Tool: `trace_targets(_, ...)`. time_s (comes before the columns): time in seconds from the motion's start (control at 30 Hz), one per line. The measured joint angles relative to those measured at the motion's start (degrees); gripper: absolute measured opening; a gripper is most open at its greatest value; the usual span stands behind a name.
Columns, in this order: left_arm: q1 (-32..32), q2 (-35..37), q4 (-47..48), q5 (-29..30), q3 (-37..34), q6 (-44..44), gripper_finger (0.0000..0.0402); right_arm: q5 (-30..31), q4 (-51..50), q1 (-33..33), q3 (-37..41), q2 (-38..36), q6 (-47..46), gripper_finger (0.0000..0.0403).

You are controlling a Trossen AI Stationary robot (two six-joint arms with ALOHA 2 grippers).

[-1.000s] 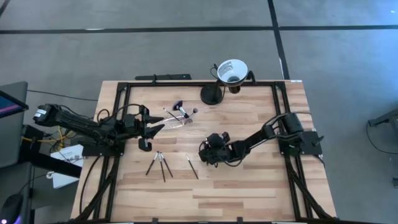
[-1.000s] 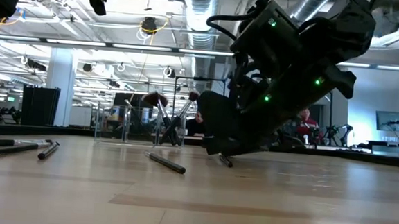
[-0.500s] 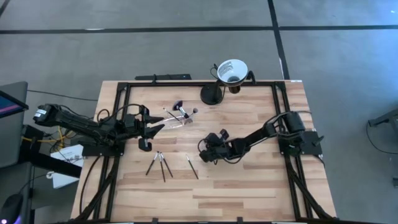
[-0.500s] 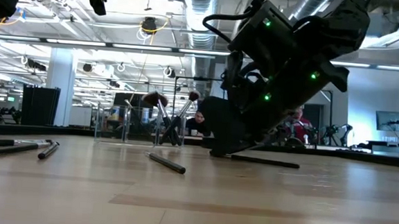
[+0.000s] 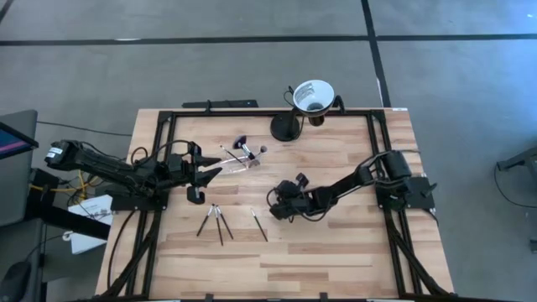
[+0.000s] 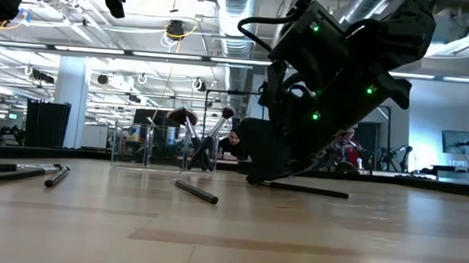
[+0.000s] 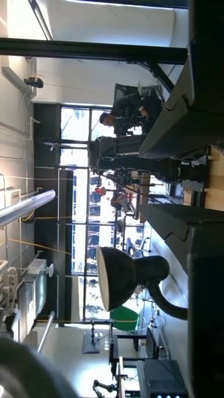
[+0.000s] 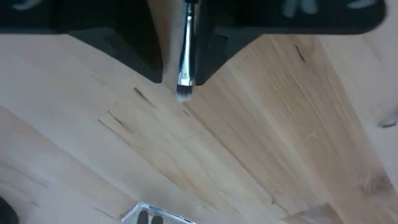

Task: Put items in baskets/containers
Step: Put the black eyeshadow brush into the transparent organizer

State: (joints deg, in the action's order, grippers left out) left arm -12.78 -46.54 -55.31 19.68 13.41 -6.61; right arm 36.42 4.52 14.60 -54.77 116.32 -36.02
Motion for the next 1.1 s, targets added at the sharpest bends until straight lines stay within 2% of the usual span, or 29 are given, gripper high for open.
trace_targets(0.17, 0.0, 0.0, 0.01, 0.0, 0.0, 0.0, 0.0127, -3.09, -2.12, 1.25, 0.36, -4.24, 5.27, 0.0136)
trace_targets(0.3, 0.0, 0.0, 0.02, 0.0, 0.0, 0.0, 0.0127, -2.3, -5.47, 3.22, 0.19, -10.43, 9.84, 0.0157)
trace_targets(0.47, 0.01, 0.0, 0.02, 0.0, 0.0, 0.0, 0.0127, 5.27, -13.44, 6.94, 0.65, -15.92, 9.18, 0.0168)
trace_targets(0.53, 0.0, 0.0, 0.01, 0.0, 0.0, 0.0, 0.0127, 8.42, -11.53, 9.21, 3.7, -16.57, 8.31, 0.0168)
trace_targets(0.63, 0.0, 0.0, 0.0, 0.0, 0.0, 0.0, 0.0127, 10.09, -0.96, 11.43, 11.69, -15.14, 4.02, 0.0165)
trace_targets(0.73, 0.0, 0.0, 0.02, 0.0, 0.0, 0.0, 0.0127, 11.02, 19.05, 11.66, 20.03, -11.91, 3.24, 0.0159)
trace_targets(0.8, 0.02, -0.02, 0.08, 0.01, 0.0, 0.0, 0.0127, 10.32, 34.4, 10.93, 23.78, -9.21, 6.15, 0.0153)
trace_targets(0.9, 0.02, -0.02, 0.02, 0.0, 0.0, 0.0, 0.0127, 6.41, 51.47, 9.48, 26.25, -5.23, 13.82, 0.0144)
trace_targets(1.0, 0.02, -0.01, -0.07, 0.0, 0.0, 0.0, 0.0127, 2.34, 58.69, 7.79, 25.95, -1.89, 18.2, 0.0135)
trace_targets(1.1, 0.0, -0.02, -0.13, 0.0, 0.0, 0.0, 0.0127, 2.8, 56.92, 5.91, 24.81, 0.91, 18.06, 0.013)
